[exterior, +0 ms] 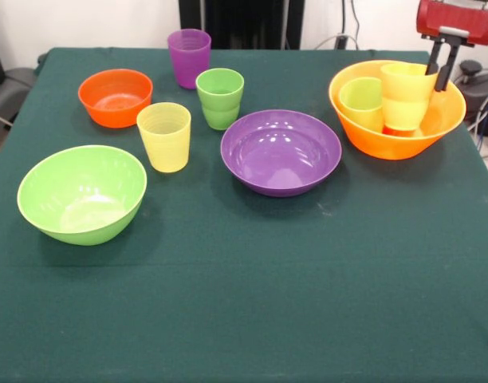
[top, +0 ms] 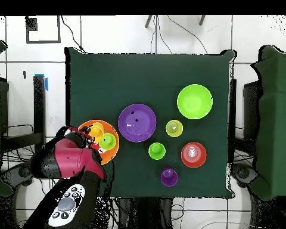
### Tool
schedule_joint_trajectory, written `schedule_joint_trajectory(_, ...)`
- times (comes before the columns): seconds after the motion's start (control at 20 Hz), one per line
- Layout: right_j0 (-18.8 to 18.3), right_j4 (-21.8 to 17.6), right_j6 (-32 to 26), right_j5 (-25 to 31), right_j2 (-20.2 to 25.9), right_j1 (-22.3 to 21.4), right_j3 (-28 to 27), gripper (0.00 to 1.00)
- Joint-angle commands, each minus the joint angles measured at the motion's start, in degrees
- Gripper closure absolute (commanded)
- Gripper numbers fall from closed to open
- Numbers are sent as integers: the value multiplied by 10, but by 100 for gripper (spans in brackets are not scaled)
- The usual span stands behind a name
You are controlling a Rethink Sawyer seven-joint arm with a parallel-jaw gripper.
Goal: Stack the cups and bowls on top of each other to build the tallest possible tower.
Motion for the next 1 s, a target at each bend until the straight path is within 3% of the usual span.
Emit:
schedule_joint_trajectory(0.05,2,13,80,56,35,15,19,100)
schedule_joint_trajectory(1.0,13,22,90,39,26,43,8,100)
